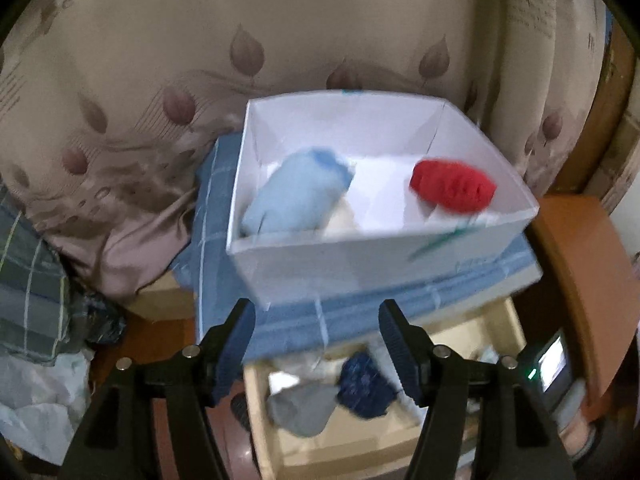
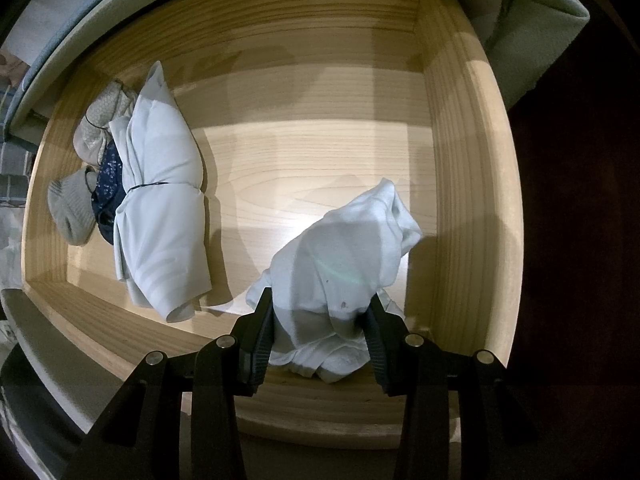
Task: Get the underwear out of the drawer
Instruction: 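Return the left gripper over the drawer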
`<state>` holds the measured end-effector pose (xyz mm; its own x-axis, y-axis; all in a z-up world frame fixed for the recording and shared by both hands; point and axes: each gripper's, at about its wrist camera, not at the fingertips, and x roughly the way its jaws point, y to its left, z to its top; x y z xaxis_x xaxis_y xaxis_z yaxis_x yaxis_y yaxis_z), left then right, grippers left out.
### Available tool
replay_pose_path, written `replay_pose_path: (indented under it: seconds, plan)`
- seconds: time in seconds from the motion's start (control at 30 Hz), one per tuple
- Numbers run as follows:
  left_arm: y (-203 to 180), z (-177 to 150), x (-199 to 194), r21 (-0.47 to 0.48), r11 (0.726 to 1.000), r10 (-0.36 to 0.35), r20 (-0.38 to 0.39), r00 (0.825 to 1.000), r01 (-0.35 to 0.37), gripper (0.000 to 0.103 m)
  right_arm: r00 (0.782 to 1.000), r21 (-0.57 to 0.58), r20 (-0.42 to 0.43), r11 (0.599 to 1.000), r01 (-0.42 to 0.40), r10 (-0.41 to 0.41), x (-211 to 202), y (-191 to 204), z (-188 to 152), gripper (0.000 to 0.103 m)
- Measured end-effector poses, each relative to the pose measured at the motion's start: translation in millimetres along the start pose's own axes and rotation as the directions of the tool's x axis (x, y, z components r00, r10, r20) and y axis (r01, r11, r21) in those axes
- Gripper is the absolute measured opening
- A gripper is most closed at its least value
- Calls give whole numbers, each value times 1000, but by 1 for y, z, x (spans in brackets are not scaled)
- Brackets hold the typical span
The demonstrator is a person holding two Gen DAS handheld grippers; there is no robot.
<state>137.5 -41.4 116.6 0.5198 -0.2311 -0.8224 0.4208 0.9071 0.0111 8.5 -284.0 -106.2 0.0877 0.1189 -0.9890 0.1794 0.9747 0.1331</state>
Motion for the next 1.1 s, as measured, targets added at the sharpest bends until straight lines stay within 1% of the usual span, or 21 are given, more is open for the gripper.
replay_pose_path:
  seconds: [0.13,0.23,0.33,0.47,0.53,0.67,0.77,0.93,1.0,1.1]
  plan:
    - [3,-36,10,7,999,46,-24,999,-46,66,1000,-2,0,1000,5,-5,0,0,0,39]
    - [8,-64,23,-41,998,40,-43,998,-41,66,1000,-2,0,1000,9,-9,0,0,0,39]
    - [14,-85,36,-104,994,10,-61,998,-17,66,1000,-1,2,1000,12,-12,-1,1,0,39]
    - [12,-106,46,-126,991,42,-68,997,-50,66,1000,-4,5,1000,18,-18,-1,2,-1,39]
    - [12,-116,53,-137,989,40,-85,996,-52,66,1000,-6,6,1000,22,-22,-1,3,-1,39]
    - [9,-130,64,-158,986,41,-111,993,-58,66,999,-7,13,1000,30,-30,-2,6,-2,39]
    - [6,-139,66,-157,985,60,-111,992,-77,66,999,-11,16,999,34,-33,-3,7,-3,38]
    - [6,-142,61,-157,981,97,-95,991,-111,66,999,-13,23,999,38,-38,-5,10,-4,38]
    - [8,-144,58,-175,975,123,-82,989,-136,66,999,-15,27,999,40,-39,-7,12,-5,38]
    - [16,-146,56,-218,966,127,-83,988,-142,66,998,-14,49,999,33,-32,-12,13,-6,38]
